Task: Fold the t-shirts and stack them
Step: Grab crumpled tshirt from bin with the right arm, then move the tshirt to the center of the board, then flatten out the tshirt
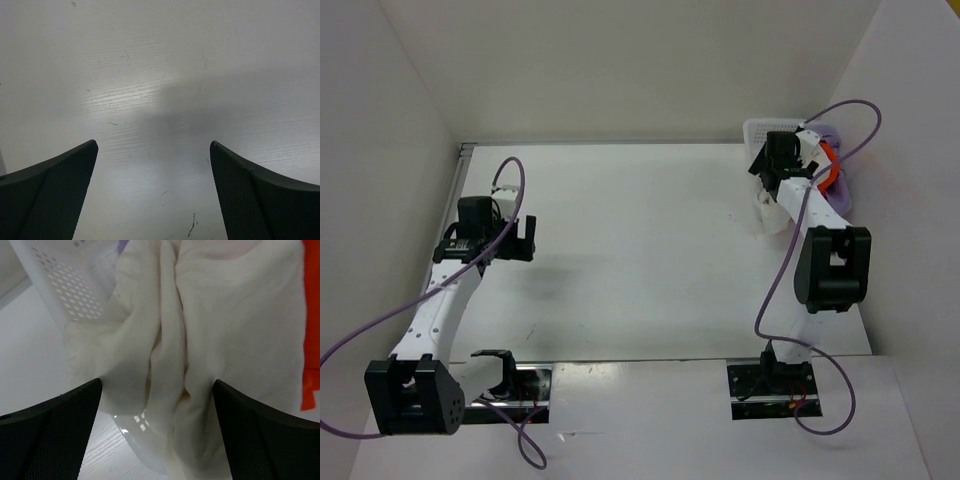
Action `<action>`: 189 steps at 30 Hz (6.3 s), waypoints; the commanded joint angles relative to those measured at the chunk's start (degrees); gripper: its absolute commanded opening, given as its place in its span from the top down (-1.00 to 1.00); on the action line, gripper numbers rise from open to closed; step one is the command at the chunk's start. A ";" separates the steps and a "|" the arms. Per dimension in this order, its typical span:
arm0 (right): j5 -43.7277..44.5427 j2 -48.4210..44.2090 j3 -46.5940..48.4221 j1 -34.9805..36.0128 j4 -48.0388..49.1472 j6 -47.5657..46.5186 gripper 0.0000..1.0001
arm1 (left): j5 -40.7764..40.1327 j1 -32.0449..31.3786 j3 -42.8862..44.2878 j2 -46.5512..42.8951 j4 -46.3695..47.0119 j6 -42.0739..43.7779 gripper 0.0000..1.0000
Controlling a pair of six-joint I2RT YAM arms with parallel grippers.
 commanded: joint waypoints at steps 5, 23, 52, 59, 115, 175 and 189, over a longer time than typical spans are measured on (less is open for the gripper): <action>1.98 6.85 7.56 0.23 -1.91 -0.01 -0.62 | 2.19 1.25 2.49 2.95 1.22 2.05 -0.98; 36.94 -10.25 8.18 14.09 5.79 -8.61 1.00 | 5.78 1.87 6.01 6.99 1.30 3.63 -0.98; -8.22 -24.71 29.24 38.20 12.26 -26.30 1.00 | 1.48 4.86 18.92 2.33 2.36 -1.29 -0.98; 0.41 -11.97 22.24 36.88 0.84 -17.35 -0.66 | -0.80 6.09 23.06 2.87 1.23 6.95 -0.98; -7.43 -12.54 -17.31 30.81 -26.31 28.02 1.00 | -22.96 -10.44 6.54 12.18 -2.19 31.13 0.85; -15.76 -21.53 -32.26 31.69 -32.85 41.12 -0.99 | -7.76 -11.75 1.70 30.63 -7.57 23.58 -0.66; -20.52 -14.67 -36.39 32.39 -27.75 39.28 0.34 | -5.99 -10.71 0.46 34.17 -4.40 18.48 1.00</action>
